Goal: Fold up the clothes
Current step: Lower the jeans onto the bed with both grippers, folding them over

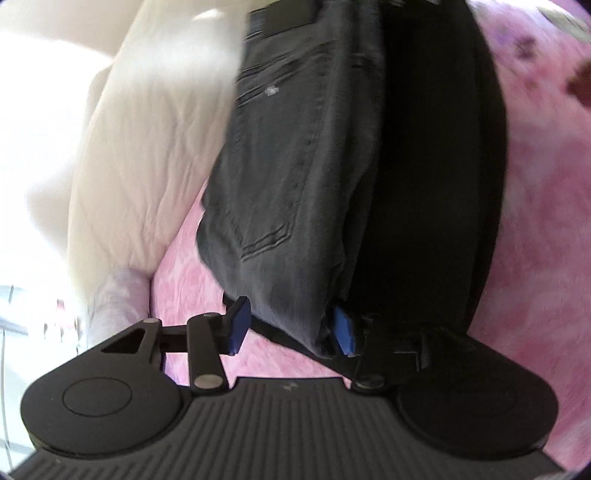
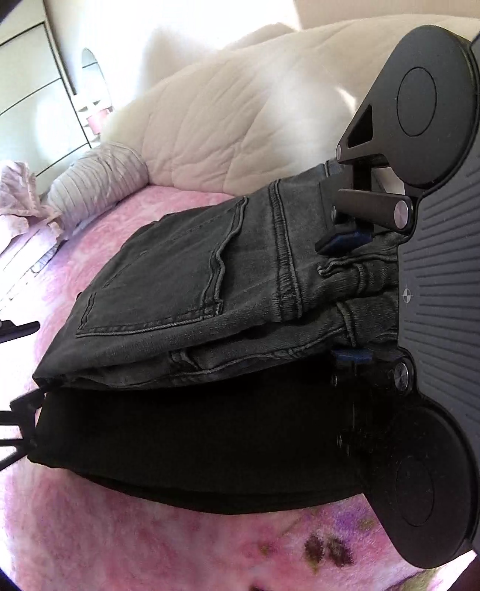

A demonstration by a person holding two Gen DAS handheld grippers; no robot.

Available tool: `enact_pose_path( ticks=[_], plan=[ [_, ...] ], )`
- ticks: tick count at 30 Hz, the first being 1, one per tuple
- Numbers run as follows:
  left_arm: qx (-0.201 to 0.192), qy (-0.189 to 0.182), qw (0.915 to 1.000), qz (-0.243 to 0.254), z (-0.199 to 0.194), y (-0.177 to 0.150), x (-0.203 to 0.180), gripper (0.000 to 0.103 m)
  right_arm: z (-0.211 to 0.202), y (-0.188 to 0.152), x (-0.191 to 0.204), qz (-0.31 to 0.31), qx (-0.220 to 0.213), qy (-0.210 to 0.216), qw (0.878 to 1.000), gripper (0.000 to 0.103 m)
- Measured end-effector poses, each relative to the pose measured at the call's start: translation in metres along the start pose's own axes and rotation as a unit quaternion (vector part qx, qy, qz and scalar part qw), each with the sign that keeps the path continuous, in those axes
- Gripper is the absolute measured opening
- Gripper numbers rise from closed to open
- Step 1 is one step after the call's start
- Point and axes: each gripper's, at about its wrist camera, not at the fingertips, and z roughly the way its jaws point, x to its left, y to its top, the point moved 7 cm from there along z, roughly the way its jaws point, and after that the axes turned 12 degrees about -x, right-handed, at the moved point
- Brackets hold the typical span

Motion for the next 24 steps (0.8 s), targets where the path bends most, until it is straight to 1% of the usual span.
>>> enact_pose_path(
  ticks=[3,5,6,7,9,10,14,15,19,20,21,22,23,24],
  plan=[
    [-0.007,-0.005,0.9997,0.022,0.005,0.000,-0.005,0.045,-0.005,0.003,-0.010,0.035,0.002,0.009,0.999,0.049],
    [-0.011,-0.008,0.9993,0.036,0.008,0.000,-0.008,0.045,-0.007,0.007,-0.019,0.056,0.004,0.015,0.998,0.045],
    [-0.014,-0.010,0.9989,0.043,0.010,0.000,-0.009,0.031,-0.008,0.010,-0.023,0.065,0.005,0.018,0.998,0.045],
    [-0.014,-0.012,0.9990,0.042,0.010,-0.001,-0.008,0.024,-0.010,0.012,-0.027,0.071,0.005,0.021,0.997,0.043],
    [-0.010,-0.013,0.9995,0.028,0.004,-0.003,-0.009,0.018,-0.018,0.017,-0.036,0.072,-0.001,0.021,0.997,0.041],
    [-0.009,-0.012,0.9996,0.025,0.000,-0.004,-0.011,0.016,-0.022,0.020,-0.041,0.070,-0.005,0.016,0.997,0.039],
    [-0.002,-0.008,0.9999,0.010,-0.016,-0.009,-0.020,0.008,-0.047,0.030,-0.052,0.076,-0.029,-0.010,0.997,0.037],
    [0.000,-0.007,1.0000,0.007,-0.020,-0.010,-0.022,0.000,-0.051,0.029,-0.048,0.081,-0.030,-0.011,0.996,0.037],
    [0.006,-0.004,0.9999,-0.008,-0.036,-0.016,-0.031,0.000,-0.050,0.019,-0.004,0.074,-0.023,0.015,0.997,0.037],
    [0.008,-0.003,0.9999,-0.011,-0.039,-0.017,-0.034,0.003,-0.047,0.016,0.004,0.071,-0.020,0.021,0.997,0.037],
    [0.010,-0.002,0.9998,-0.015,-0.043,-0.018,-0.036,0.009,-0.045,0.014,0.005,0.073,-0.017,0.023,0.997,0.037],
    [0.011,-0.001,0.9998,-0.019,-0.047,-0.020,-0.038,0.011,-0.046,0.014,0.006,0.078,-0.018,0.020,0.997,0.037],
    [0.013,0.000,0.9997,-0.022,-0.051,-0.021,-0.041,0.026,-0.046,0.014,0.004,0.082,-0.019,0.018,0.996,0.037],
    [0.012,0.001,0.9997,-0.021,-0.053,-0.020,-0.041,0.035,-0.046,0.013,0.001,0.083,-0.021,0.017,0.996,0.037]
  ],
)
